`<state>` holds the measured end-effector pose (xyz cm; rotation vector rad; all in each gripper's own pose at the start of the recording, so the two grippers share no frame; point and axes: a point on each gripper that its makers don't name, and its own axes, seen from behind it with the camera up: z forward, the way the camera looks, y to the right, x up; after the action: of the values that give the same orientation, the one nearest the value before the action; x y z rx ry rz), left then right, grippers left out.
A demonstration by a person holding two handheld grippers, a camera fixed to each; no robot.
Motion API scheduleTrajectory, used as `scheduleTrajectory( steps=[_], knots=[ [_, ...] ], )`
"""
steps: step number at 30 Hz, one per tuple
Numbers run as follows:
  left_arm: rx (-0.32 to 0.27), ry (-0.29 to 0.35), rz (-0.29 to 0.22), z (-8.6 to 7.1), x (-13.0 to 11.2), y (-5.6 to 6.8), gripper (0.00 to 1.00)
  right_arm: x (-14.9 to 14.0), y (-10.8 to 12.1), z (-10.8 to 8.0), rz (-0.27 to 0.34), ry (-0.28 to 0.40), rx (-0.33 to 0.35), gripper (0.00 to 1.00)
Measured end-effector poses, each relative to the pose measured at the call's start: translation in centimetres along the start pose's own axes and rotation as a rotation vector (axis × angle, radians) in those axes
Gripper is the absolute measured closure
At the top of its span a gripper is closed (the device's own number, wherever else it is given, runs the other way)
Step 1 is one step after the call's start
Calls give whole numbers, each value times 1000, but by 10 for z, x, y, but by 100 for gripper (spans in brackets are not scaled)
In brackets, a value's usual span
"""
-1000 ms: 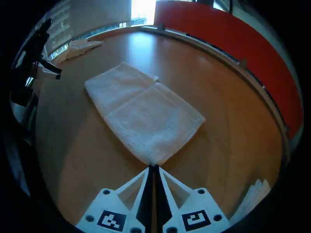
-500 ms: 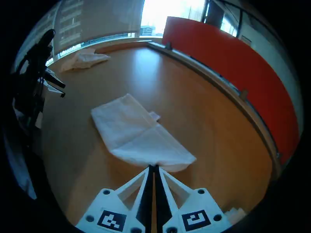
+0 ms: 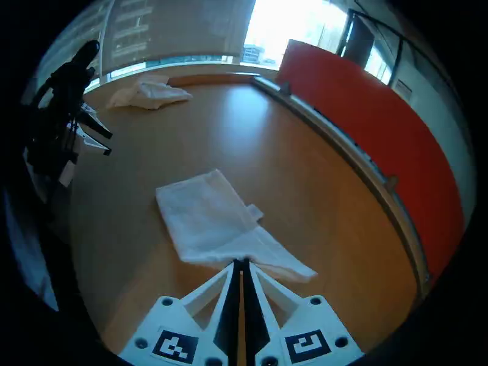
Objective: Fold towel
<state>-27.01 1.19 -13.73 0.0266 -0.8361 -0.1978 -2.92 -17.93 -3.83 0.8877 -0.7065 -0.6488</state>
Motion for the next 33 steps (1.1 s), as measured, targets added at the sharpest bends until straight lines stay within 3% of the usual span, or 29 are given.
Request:
scheduleTrajectory(
  steps=[8,14,24,30,33],
  knots=[
    [-27,-4,10,-2,-4,6,7,34,-26,21,-108,-2,86,97],
    [-49,-11,33,-1,-6,14,7,53,-58,51,-176,-13,172,97],
    [-72,-16,41,0,-9,24,7,63,-109,105,-145,-29,303,97],
    [-78,-16,47,1,-8,26,7,58,-118,117,-111,-33,324,96],
    [-80,-18,47,1,-9,27,7,56,-115,118,-94,-30,316,89]
  ],
)
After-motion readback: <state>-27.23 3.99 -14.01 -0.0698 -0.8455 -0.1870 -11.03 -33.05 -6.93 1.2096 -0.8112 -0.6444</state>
